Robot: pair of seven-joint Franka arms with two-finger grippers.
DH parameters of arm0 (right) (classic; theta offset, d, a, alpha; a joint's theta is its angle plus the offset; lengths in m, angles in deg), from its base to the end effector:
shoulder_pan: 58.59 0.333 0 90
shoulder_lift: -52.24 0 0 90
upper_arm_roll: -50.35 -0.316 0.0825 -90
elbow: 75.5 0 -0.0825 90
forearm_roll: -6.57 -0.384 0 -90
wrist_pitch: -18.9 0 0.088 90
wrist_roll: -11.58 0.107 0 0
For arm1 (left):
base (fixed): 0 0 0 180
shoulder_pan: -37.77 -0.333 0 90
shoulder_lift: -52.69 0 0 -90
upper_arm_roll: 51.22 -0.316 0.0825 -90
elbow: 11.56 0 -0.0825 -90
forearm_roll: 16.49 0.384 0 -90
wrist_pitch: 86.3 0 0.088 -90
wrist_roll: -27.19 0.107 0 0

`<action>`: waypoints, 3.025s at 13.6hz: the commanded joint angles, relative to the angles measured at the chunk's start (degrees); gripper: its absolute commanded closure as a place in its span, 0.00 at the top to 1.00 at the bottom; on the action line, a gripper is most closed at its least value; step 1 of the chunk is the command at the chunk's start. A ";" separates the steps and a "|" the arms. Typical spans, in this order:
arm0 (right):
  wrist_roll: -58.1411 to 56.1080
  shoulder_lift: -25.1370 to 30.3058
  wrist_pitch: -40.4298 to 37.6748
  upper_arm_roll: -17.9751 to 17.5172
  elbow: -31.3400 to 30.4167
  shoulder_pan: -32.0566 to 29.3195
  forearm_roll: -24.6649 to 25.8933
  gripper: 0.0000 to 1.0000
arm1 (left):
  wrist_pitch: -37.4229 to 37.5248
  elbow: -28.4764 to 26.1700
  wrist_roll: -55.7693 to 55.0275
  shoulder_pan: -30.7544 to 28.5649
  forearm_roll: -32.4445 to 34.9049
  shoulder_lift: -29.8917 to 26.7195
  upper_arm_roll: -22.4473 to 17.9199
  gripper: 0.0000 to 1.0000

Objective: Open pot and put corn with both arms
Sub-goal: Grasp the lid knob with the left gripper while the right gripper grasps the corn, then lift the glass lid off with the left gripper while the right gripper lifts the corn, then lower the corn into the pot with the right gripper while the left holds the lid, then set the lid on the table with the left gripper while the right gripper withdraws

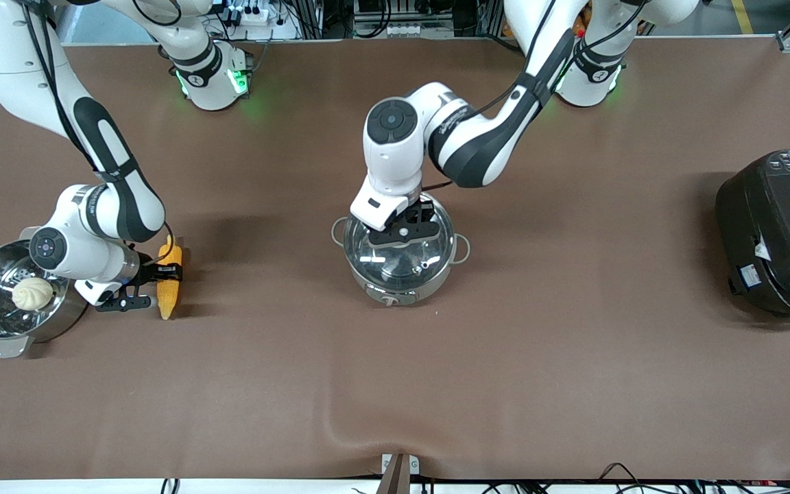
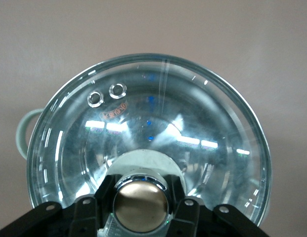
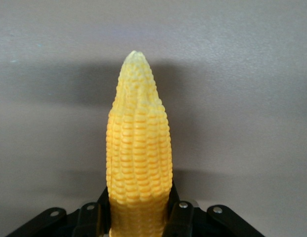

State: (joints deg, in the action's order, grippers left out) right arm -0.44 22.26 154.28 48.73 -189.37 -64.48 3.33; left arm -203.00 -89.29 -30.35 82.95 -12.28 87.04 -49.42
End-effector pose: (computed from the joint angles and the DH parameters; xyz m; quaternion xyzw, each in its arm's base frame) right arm 0.5922 -0.0437 0.1854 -0.9960 -0.0445 0.0695 0.0357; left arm 0.5043 -0.5273 0.3801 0.9957 0.0799 0.0443 0.0169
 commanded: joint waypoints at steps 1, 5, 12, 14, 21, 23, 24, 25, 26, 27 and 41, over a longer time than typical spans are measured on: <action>-0.72 3.25 -8.01 0.13 3.90 2.45 -1.07 0.15 | 4.88 -0.40 -0.74 -3.16 1.15 -7.09 -0.21 0.00; 1.90 4.40 -13.91 -0.05 10.50 10.78 -2.64 0.15 | 7.71 -0.58 -0.12 -12.99 1.24 -9.21 -0.21 0.00; 44.42 -2.89 -13.57 0.22 26.76 35.57 -3.71 0.20 | 11.49 -3.29 17.44 -29.61 1.15 -9.21 0.05 0.00; 50.15 -2.81 -13.66 0.22 29.39 39.80 -3.97 0.20 | 11.31 -6.01 20.52 -31.82 1.15 -9.22 0.05 0.00; 62.21 -9.40 -7.77 0.39 32.22 47.72 -2.83 0.80 | 1.16 -14.17 23.35 -35.17 -2.63 -3.23 0.05 0.00; 61.95 -8.61 -8.55 0.57 32.05 47.11 -2.22 1.00 | -5.01 -19.63 23.26 -34.99 -2.63 -4.46 0.05 0.00; 61.60 -8.43 -8.73 0.57 31.96 46.67 -2.21 1.00 | -7.21 -21.04 23.17 -34.82 -2.63 -4.55 0.14 0.00; 61.08 -7.91 -9.69 0.57 31.96 45.89 -2.21 1.00 | -9.15 -22.01 22.91 -34.73 -2.72 -4.56 0.14 0.00; 59.77 -7.21 -10.92 0.57 32.04 44.92 -2.21 1.00 | -10.82 -22.98 22.65 -34.73 -2.72 -4.56 0.05 0.00; 58.53 -6.24 -12.76 0.66 32.04 43.95 -2.21 1.00 | -12.58 -24.03 22.38 -34.73 -2.72 -4.90 0.14 0.00; 20.07 19.50 -32.90 1.01 19.39 14.52 6.22 1.00 | -14.63 -27.21 19.74 -34.20 -2.01 -11.04 0.05 1.00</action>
State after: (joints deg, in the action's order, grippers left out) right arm 24.71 36.81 122.44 51.07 -166.89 -47.00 9.01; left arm -219.53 -114.51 -11.10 49.03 -13.90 81.22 -49.24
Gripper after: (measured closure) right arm 0.000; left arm 0.000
